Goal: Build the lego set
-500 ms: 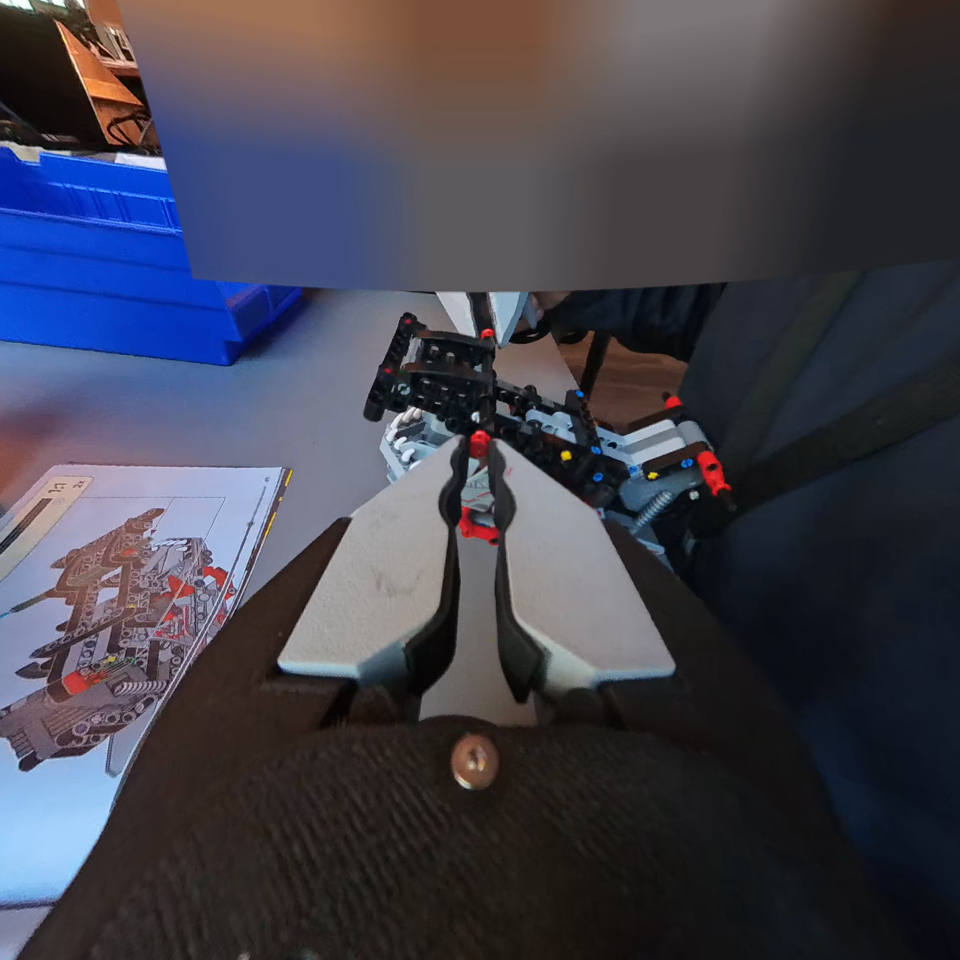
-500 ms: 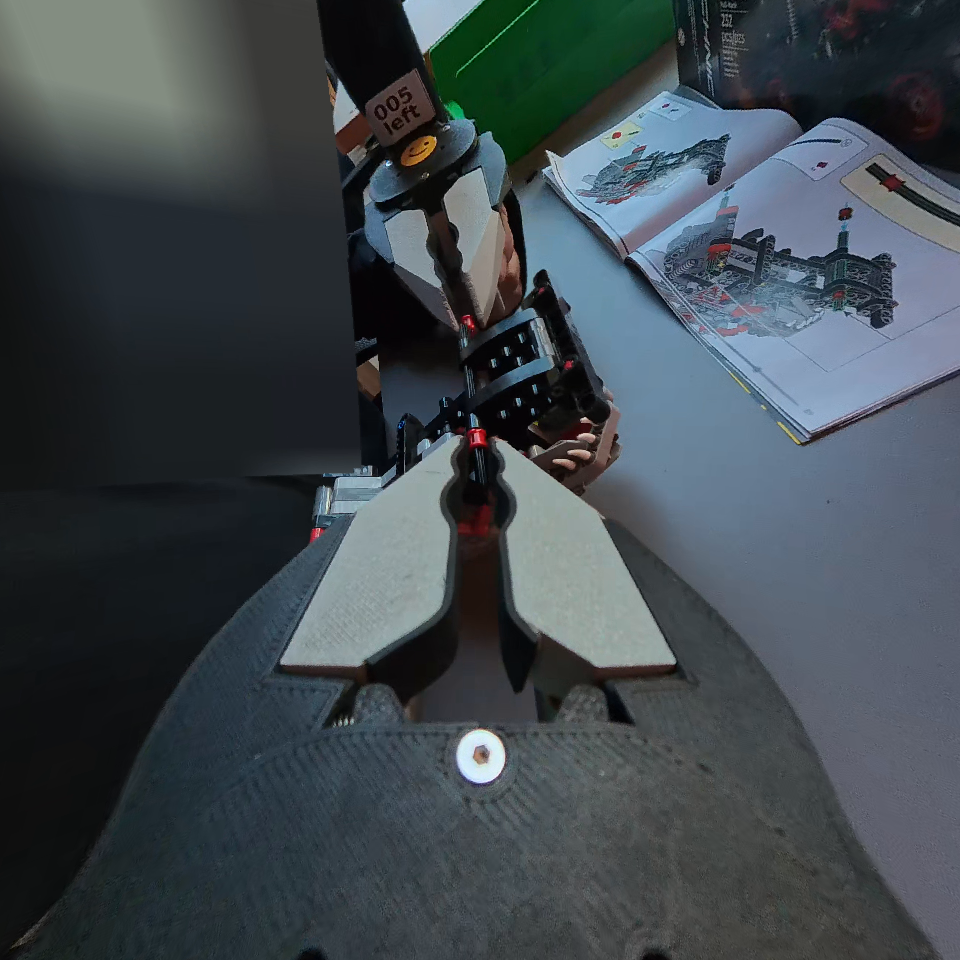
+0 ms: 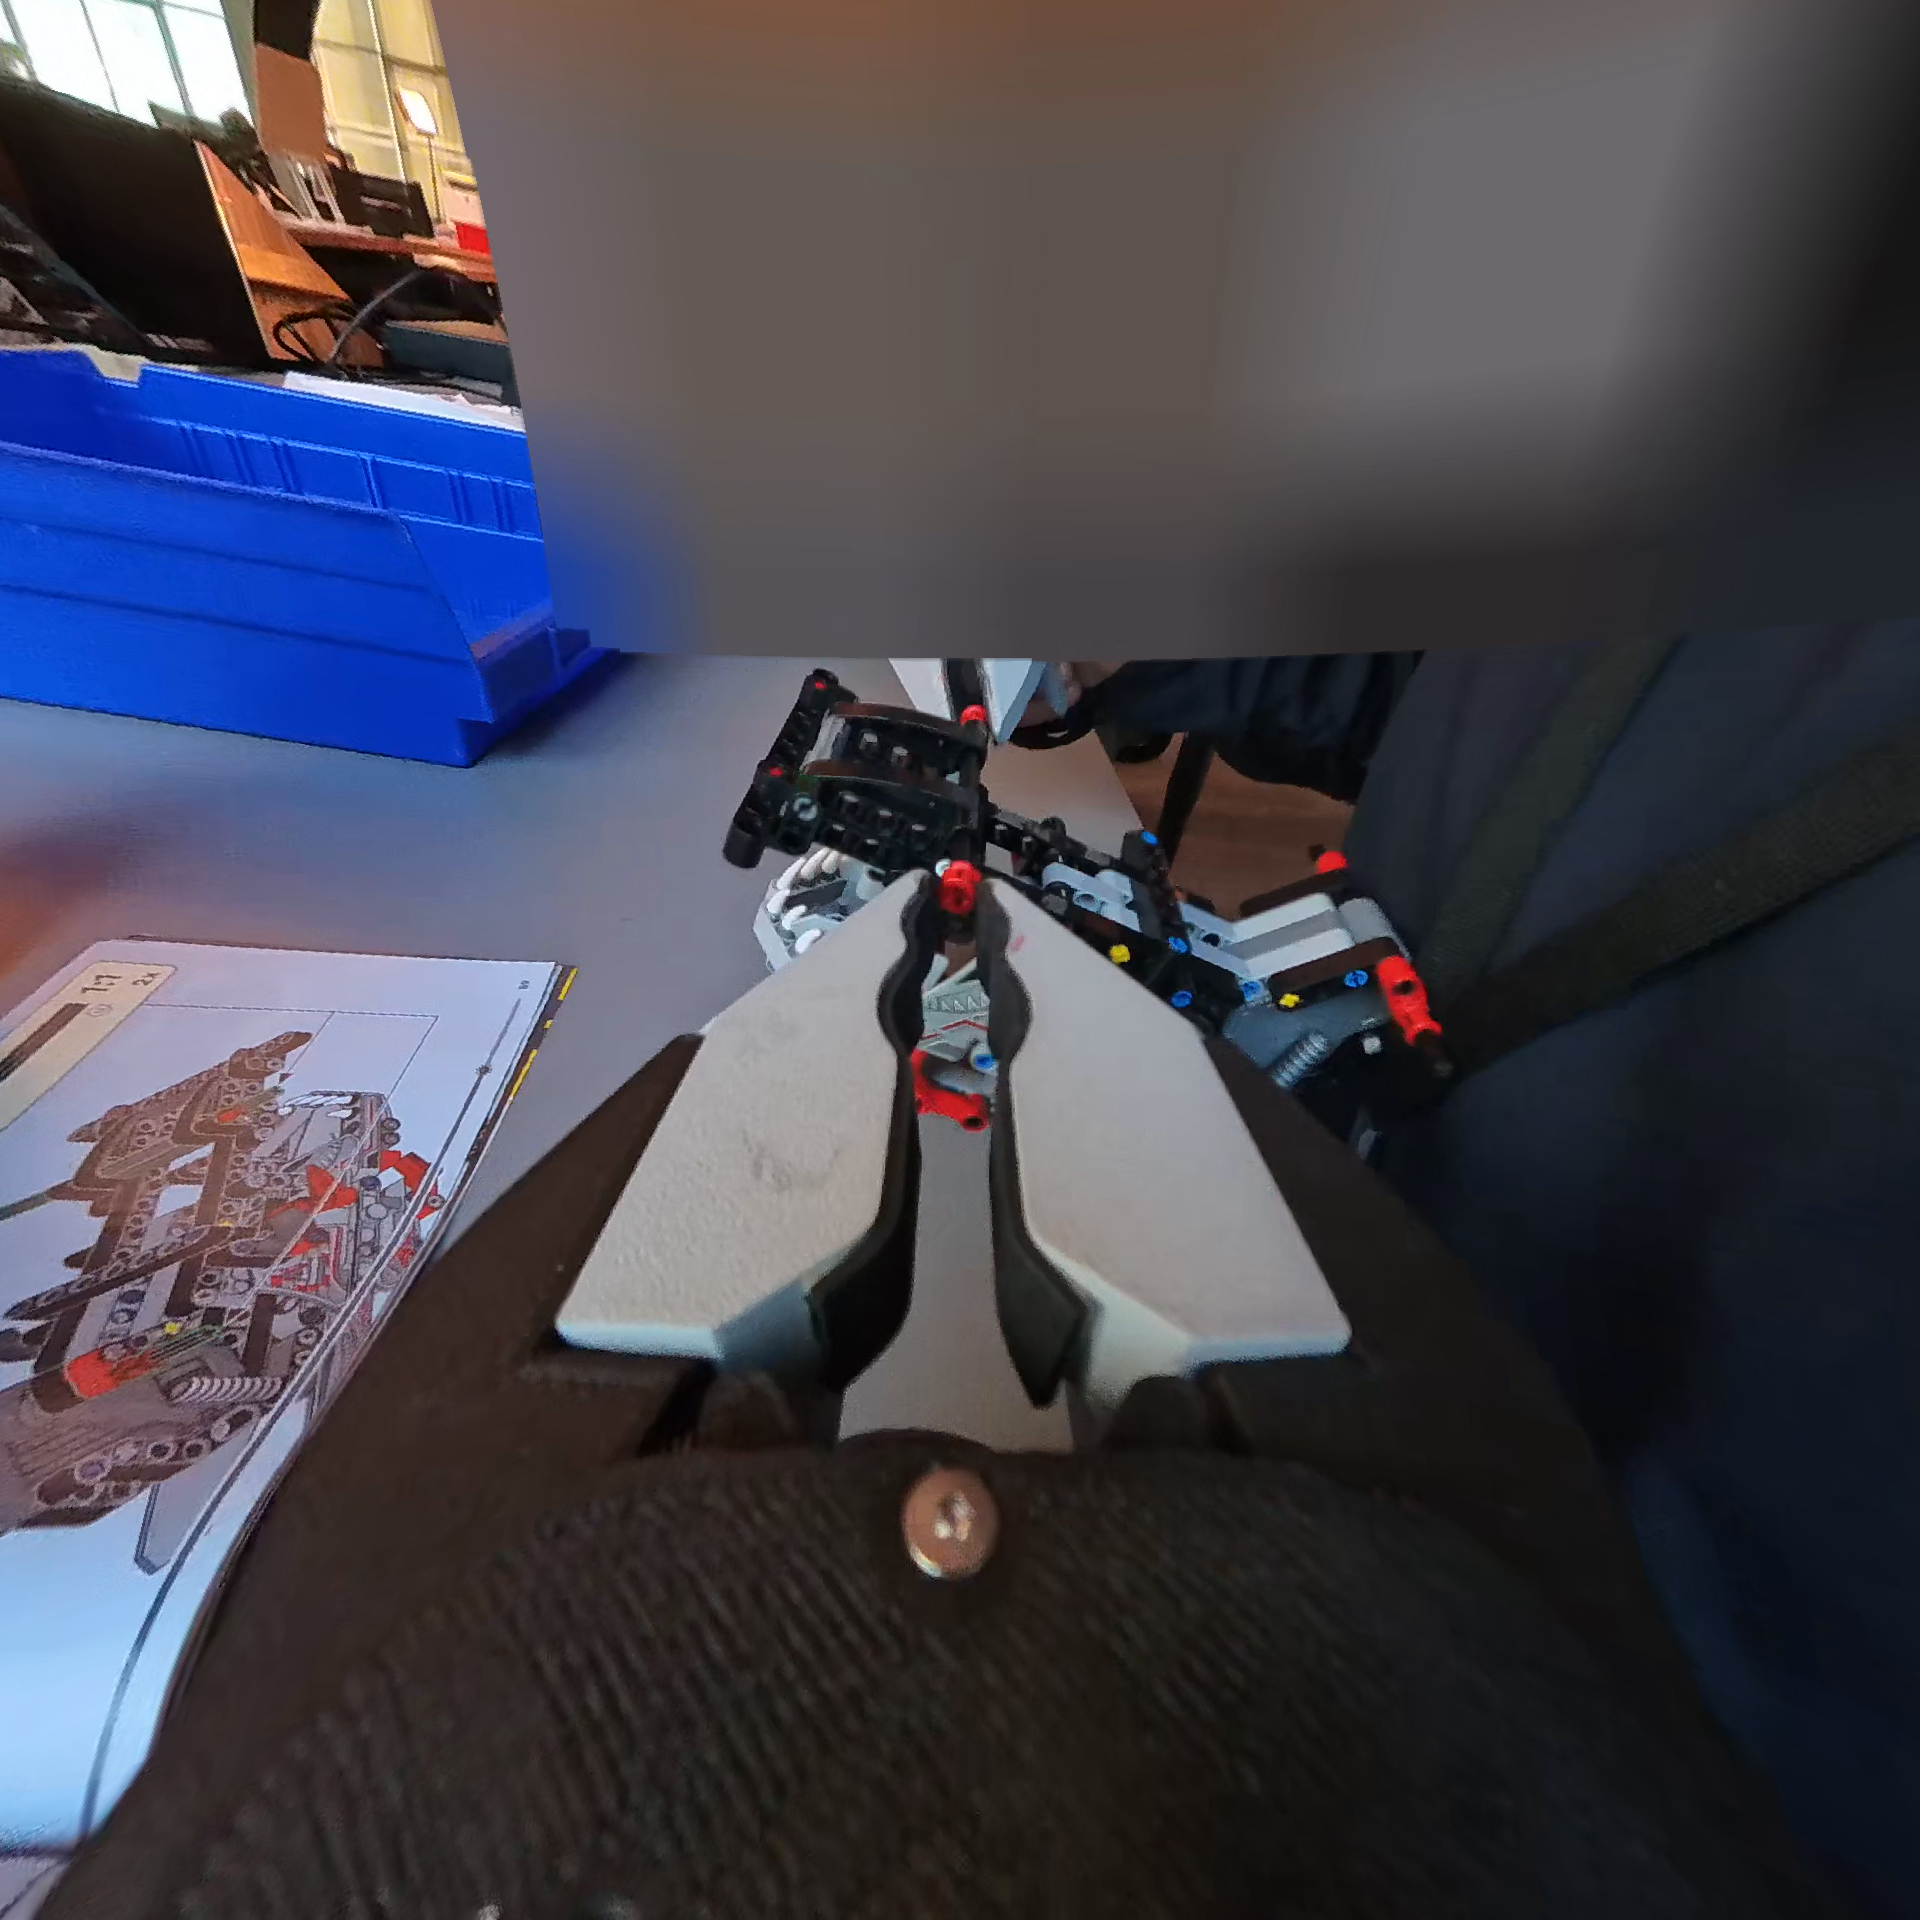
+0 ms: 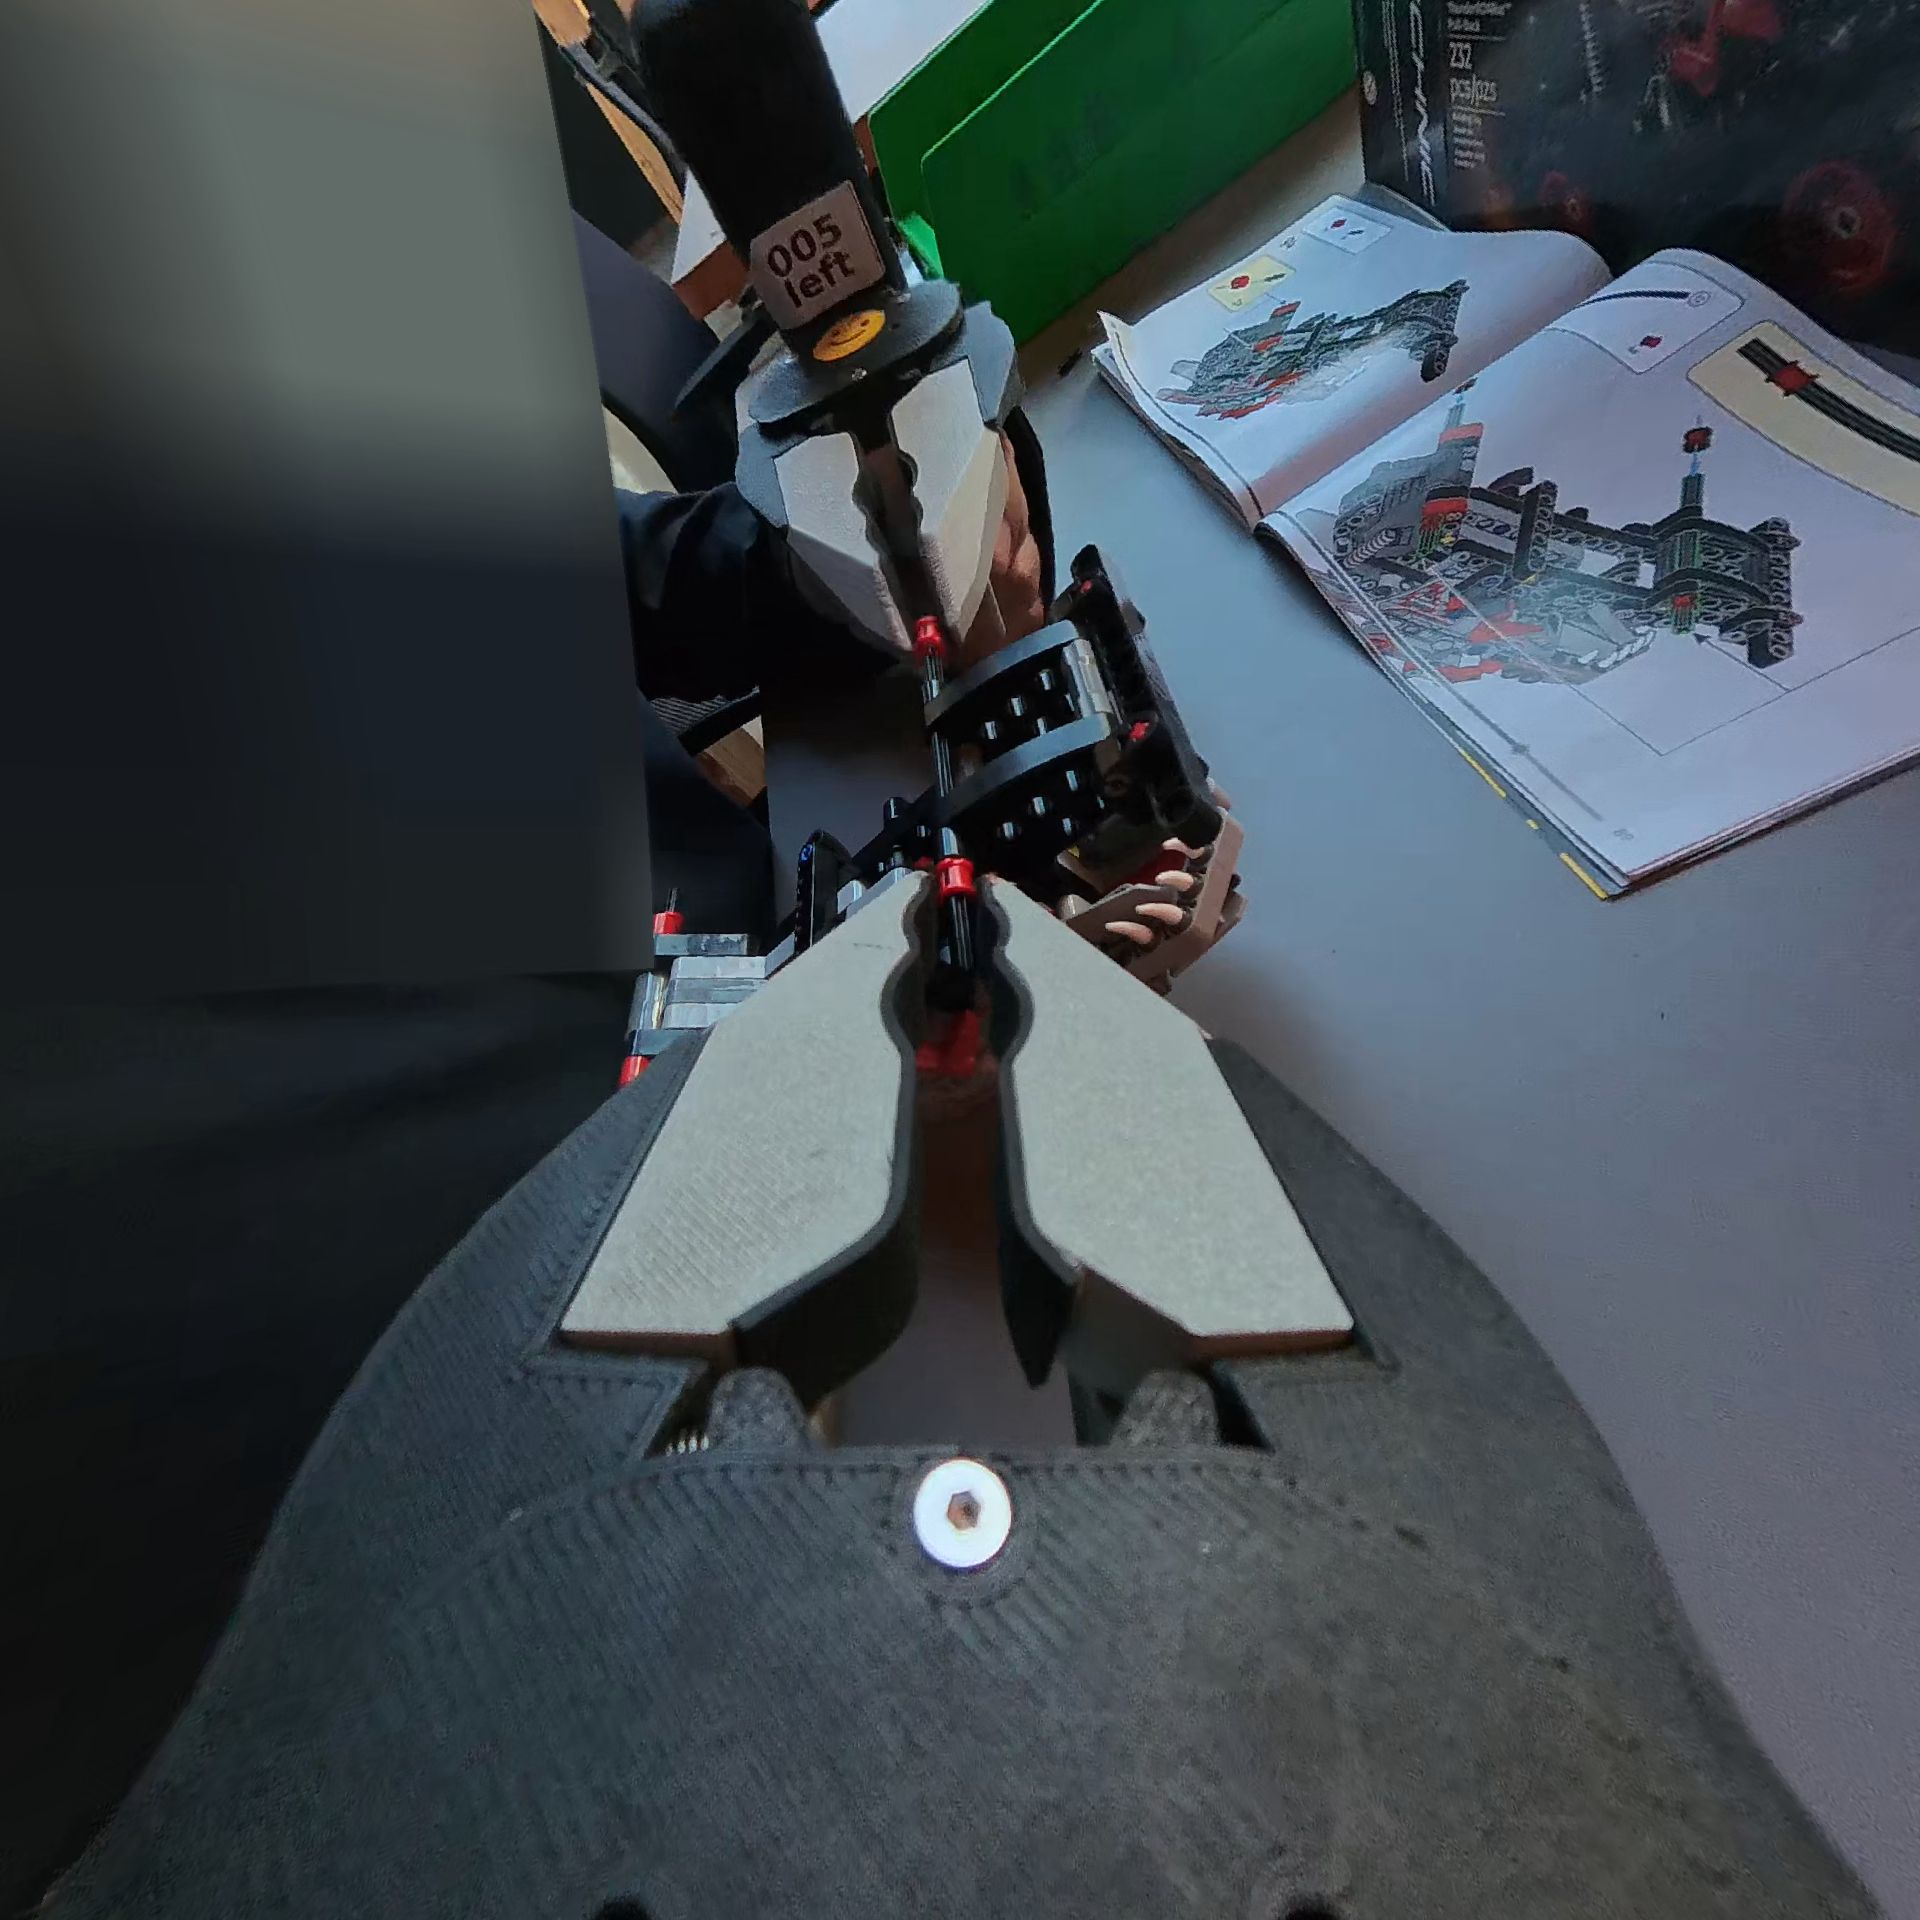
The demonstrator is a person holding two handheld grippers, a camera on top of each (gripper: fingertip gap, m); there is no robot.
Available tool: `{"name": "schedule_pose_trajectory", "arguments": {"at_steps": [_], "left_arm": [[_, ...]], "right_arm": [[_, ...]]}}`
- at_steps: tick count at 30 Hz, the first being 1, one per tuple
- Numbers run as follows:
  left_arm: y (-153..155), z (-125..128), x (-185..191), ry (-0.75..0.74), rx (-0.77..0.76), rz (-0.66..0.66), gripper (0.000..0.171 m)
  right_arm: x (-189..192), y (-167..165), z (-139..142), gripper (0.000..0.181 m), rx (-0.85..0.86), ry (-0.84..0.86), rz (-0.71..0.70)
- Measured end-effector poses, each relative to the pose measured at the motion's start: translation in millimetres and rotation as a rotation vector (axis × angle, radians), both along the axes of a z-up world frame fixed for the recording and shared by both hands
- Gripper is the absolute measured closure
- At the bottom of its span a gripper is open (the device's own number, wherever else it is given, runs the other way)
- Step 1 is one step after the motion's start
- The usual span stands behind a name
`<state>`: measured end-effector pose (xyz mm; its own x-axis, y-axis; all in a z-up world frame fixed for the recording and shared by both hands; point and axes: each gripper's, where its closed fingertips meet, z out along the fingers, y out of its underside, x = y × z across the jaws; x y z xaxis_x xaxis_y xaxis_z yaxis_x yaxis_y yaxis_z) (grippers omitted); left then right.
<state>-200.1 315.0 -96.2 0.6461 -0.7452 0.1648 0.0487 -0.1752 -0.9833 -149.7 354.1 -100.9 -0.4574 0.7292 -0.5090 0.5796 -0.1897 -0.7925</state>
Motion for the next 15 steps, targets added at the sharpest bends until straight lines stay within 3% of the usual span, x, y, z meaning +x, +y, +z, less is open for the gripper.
{"name": "schedule_pose_trajectory", "arguments": {"at_steps": [8, 15], "left_arm": [[1.4, 9.4, -10.4, -0.065, 0.042, 0.057, 0.168], [-2.6, 1.8, -1.8, 0.002, 0.02, 0.065, 0.168]], "right_arm": [[-1.0, 0.0, 0.3, 0.178, -0.062, 0.002, -0.004], [0.7, 0.8, -0.2, 0.179, -0.119, 0.009, -0.008]]}}
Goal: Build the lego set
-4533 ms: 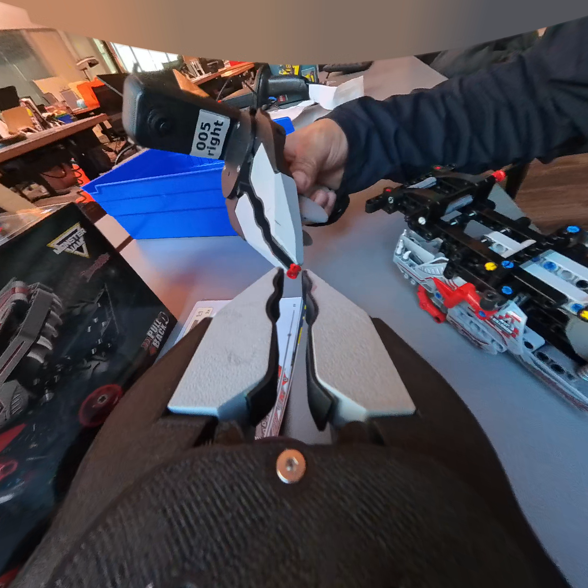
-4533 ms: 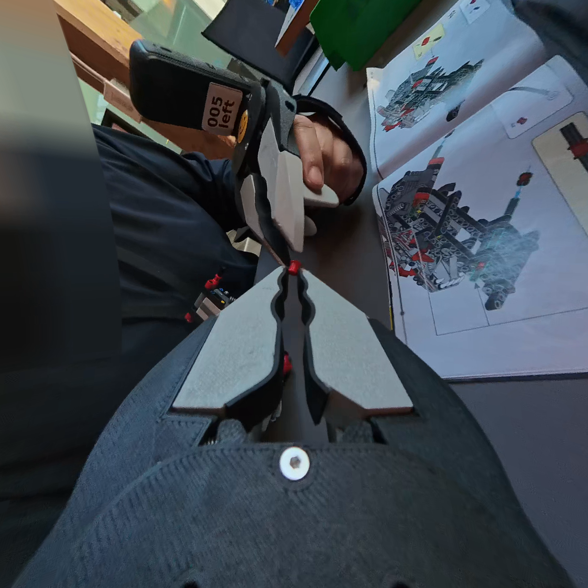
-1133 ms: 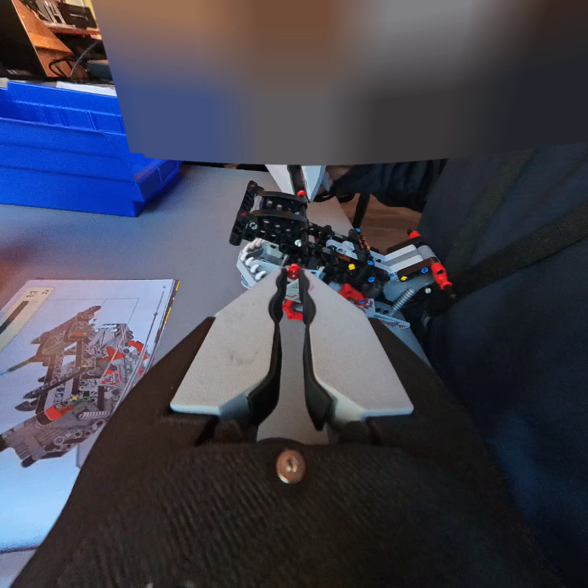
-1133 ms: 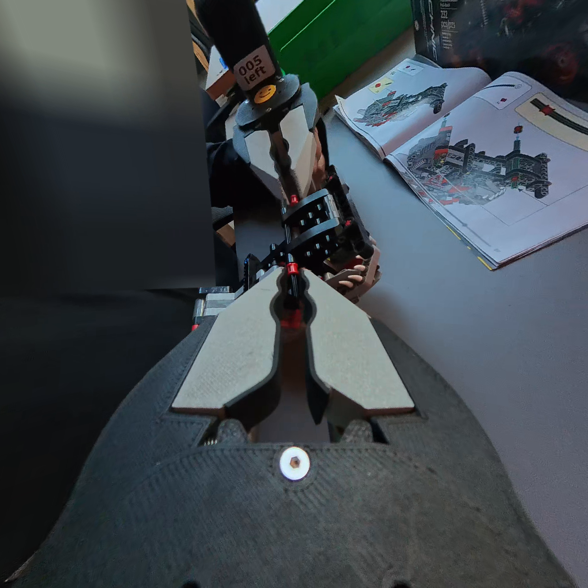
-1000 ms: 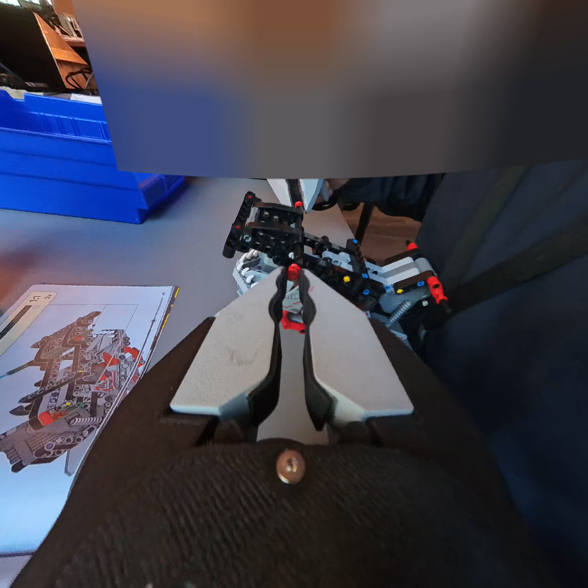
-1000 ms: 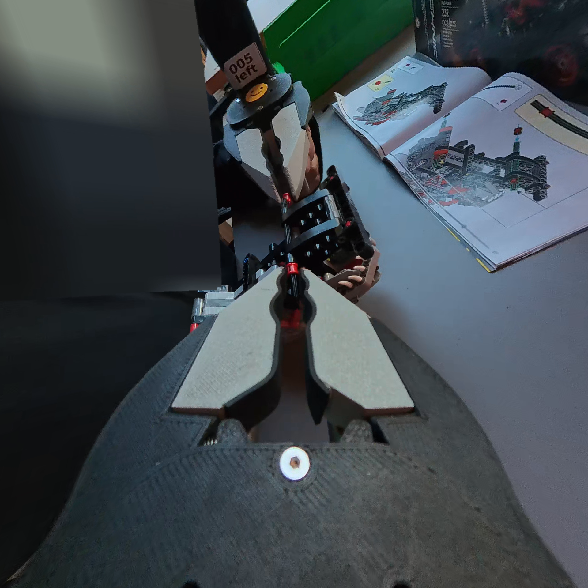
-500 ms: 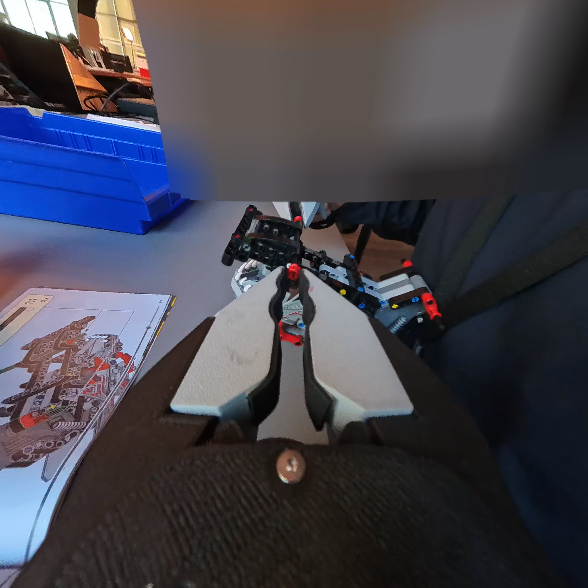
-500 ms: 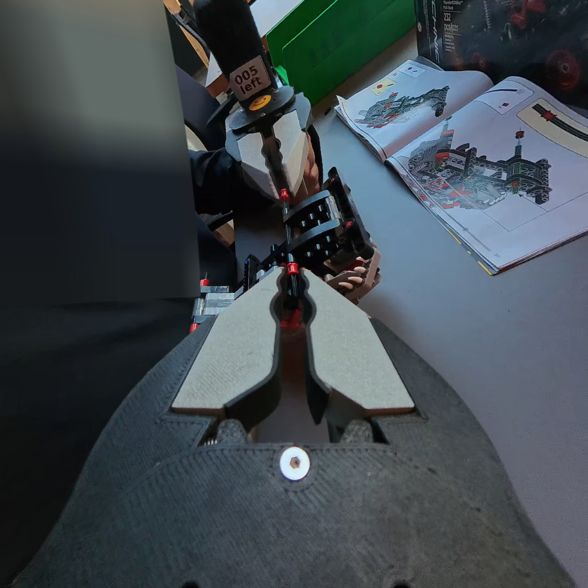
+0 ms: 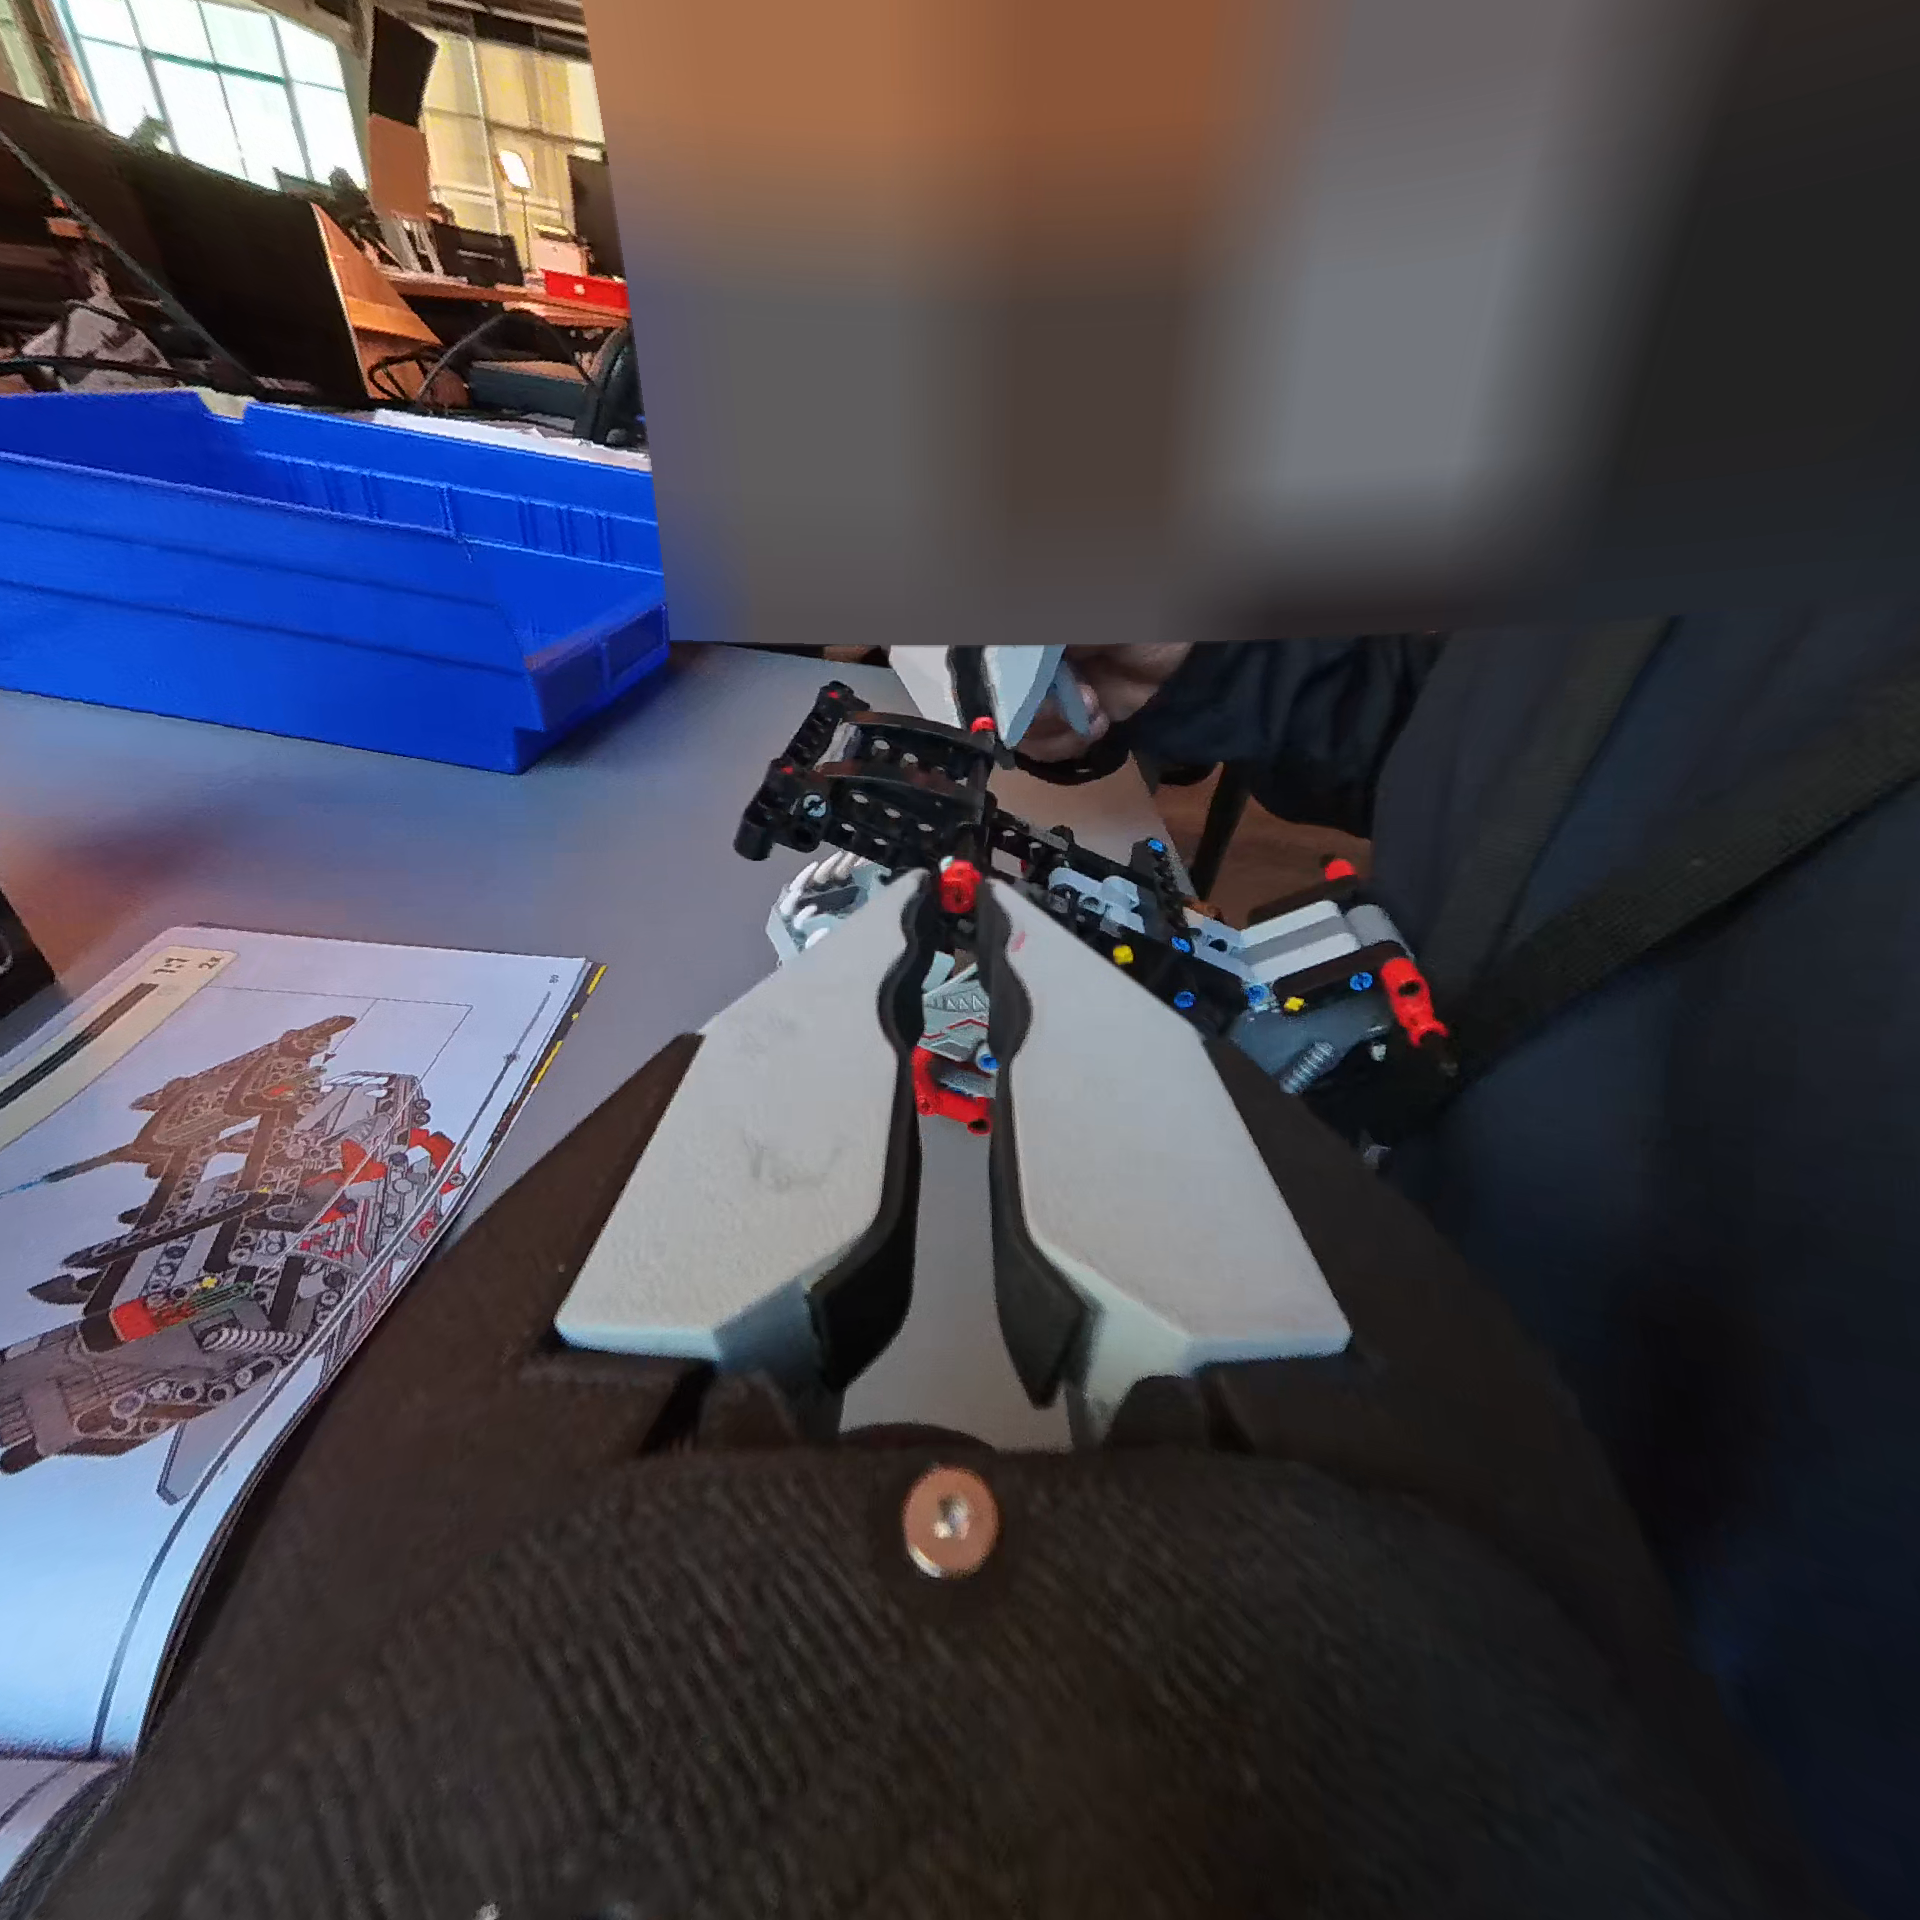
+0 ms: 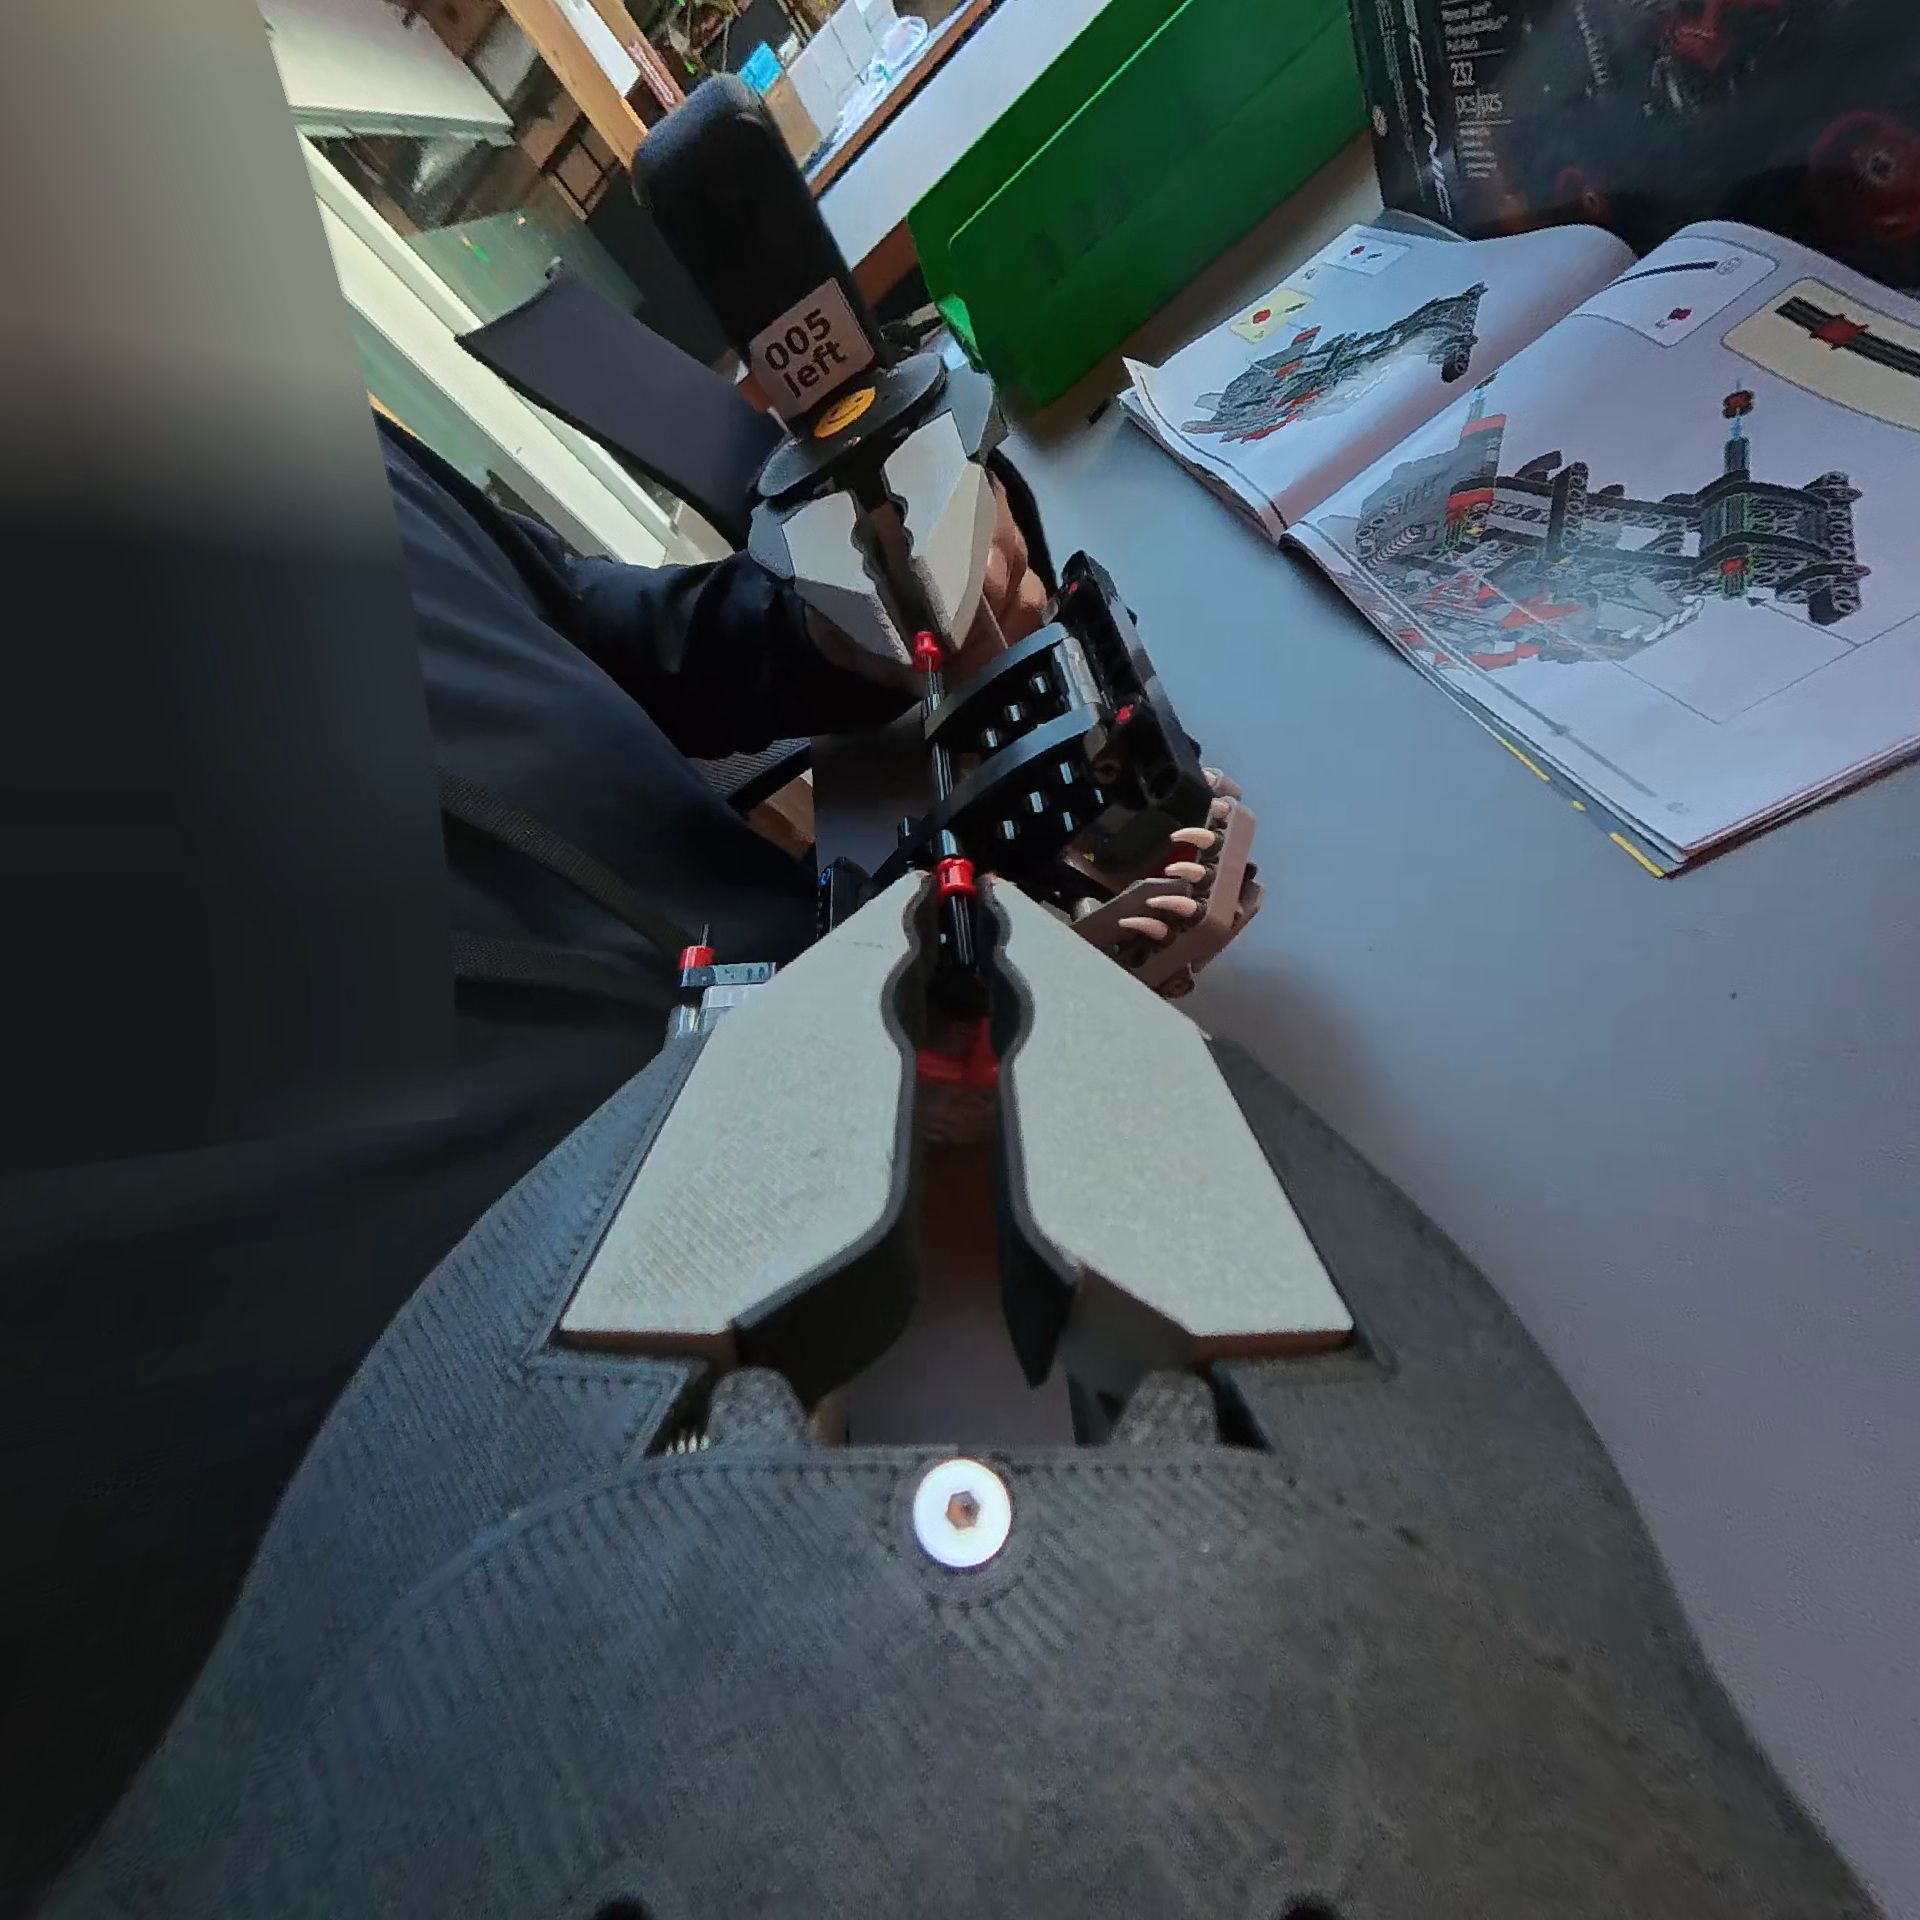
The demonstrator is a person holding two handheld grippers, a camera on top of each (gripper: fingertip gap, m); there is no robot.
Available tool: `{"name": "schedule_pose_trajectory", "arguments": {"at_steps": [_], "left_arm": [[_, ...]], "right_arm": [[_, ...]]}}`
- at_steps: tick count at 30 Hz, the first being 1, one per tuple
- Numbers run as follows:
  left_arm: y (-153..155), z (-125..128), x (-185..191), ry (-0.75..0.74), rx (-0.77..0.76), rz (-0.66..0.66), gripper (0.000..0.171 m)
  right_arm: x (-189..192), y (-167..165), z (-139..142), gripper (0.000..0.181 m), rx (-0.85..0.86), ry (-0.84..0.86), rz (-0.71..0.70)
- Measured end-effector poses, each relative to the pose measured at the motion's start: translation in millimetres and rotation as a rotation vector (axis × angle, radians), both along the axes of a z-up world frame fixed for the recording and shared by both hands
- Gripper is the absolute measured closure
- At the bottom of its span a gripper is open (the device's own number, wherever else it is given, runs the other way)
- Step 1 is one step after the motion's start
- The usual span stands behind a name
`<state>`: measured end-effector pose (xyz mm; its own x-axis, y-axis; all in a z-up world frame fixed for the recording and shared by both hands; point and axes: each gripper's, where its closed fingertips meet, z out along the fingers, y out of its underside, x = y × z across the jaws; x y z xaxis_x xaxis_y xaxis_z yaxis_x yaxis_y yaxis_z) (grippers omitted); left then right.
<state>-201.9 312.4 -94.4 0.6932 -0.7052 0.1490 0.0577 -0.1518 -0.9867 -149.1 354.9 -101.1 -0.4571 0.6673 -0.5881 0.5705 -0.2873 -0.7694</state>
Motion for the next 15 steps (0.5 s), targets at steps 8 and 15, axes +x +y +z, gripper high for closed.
{"name": "schedule_pose_trajectory", "arguments": {"at_steps": [8, 15], "left_arm": [[3.5, -1.0, 4.2, -0.011, -0.018, 0.014, 0.168], [5.0, -1.0, 5.3, -0.024, -0.028, 0.02, 0.169]], "right_arm": [[-0.1, -0.1, -0.4, 0.178, -0.014, 0.005, 0.025], [-0.3, 0.4, -0.6, 0.179, -0.047, 0.013, 0.025]]}}
